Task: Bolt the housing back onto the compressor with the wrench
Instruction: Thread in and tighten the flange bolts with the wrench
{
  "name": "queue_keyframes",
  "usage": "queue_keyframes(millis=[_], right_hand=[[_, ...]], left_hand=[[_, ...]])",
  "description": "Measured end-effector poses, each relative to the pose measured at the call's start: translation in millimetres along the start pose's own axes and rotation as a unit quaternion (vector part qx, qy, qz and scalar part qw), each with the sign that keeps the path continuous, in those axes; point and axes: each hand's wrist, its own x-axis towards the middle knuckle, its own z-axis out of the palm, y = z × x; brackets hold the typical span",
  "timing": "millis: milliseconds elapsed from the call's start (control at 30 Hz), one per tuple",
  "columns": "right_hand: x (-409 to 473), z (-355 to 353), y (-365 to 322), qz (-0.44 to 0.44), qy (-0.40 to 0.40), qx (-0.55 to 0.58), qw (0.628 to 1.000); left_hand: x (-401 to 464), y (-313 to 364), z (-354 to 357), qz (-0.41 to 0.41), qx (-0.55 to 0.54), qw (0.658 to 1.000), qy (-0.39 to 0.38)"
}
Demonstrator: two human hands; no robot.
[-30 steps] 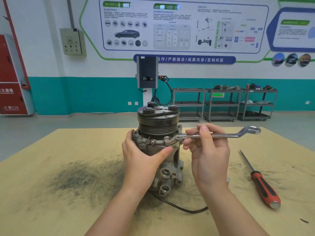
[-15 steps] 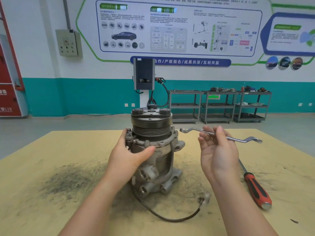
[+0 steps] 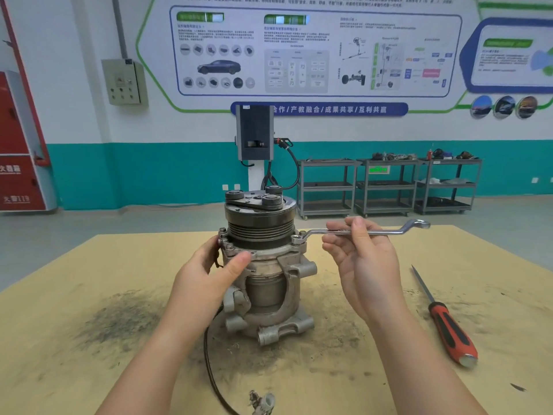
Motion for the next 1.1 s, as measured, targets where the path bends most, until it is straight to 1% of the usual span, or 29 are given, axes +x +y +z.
queue_keyframes(millis=[67,167,233,267,333,400,433,500,600,700,800,833,867,933,1000,1033,1067,1100], right_hand=[[5.8,-1.5,-2.9,0.013,-0.012,-0.008,1.0],[12.2,-4.2,-5.8,0.05,-0.024,-0.014,0.998],[11.8,-3.9,-3.2,0.038,-0.017,-0.025,0.999],[9.0,-2.8,-0.1,0.01,-0.009,-0.04,0.999],[-1.7,0.3,9.9,-0.082,0.014,-0.1,0.992],[-16.0,4.2,22.5,-0.202,0.027,-0.188,0.961],[-23.1,6.6,27.8,-0.256,0.015,-0.227,0.94],[-33.5,10.8,34.4,-0.328,-0.033,-0.273,0.904],[-37.9,15.3,37.6,-0.381,-0.065,-0.308,0.869],[-39.7,19.4,38.5,-0.383,-0.083,-0.333,0.857],[-41.6,22.8,35.2,-0.39,-0.093,-0.378,0.834],[-41.7,23.8,32.4,-0.394,-0.095,-0.373,0.834],[-41.9,24.6,28.9,-0.396,-0.096,-0.353,0.842],[-40.4,25.3,21.4,-0.384,-0.073,-0.285,0.875],[-36.0,23.8,15.8,-0.321,-0.024,-0.218,0.921],[-33.4,22.8,14.7,-0.273,0.0,-0.185,0.944],[-30.0,21.6,14.4,-0.221,0.016,-0.151,0.963],[-25.8,19.8,14.4,-0.173,0.025,-0.116,0.978]], left_hand=[[-4.3,2.8,9.7,0.018,-0.003,1.0,0.004],[-8.0,3.4,19.8,0.033,0.005,0.999,0.038],[-7.7,1.6,20.6,0.032,0.002,0.999,0.043],[-7.4,1.2,20.1,0.029,-0.003,0.999,0.04],[-8.0,2.0,19.4,0.03,-0.016,0.999,0.034],[-8.6,2.0,20.8,0.034,-0.025,0.999,0.032],[-8.7,0.9,21.6,0.034,-0.027,0.998,0.035],[-9.1,-2.0,23.1,0.037,-0.027,0.998,0.041],[-10.1,-3.9,25.3,0.029,-0.03,0.998,0.052],[-8.8,-4.6,25.5,0.035,-0.034,0.997,0.052],[-6.3,-6.1,23.7,0.045,-0.032,0.997,0.047],[-3.7,-7.6,22.1,0.045,-0.033,0.997,0.044],[-0.7,-8.0,19.6,0.042,-0.036,0.998,0.038],[7.1,-7.1,11.8,0.022,-0.042,0.999,0.006],[14.1,-6.7,3.9,-0.018,-0.03,0.998,-0.053],[16.2,-6.2,0.0,-0.032,-0.009,0.997,-0.064],[17.7,-5.2,-3.8,-0.04,0.019,0.998,-0.055],[18.8,-4.1,-6.8,-0.043,0.054,0.997,-0.03]])
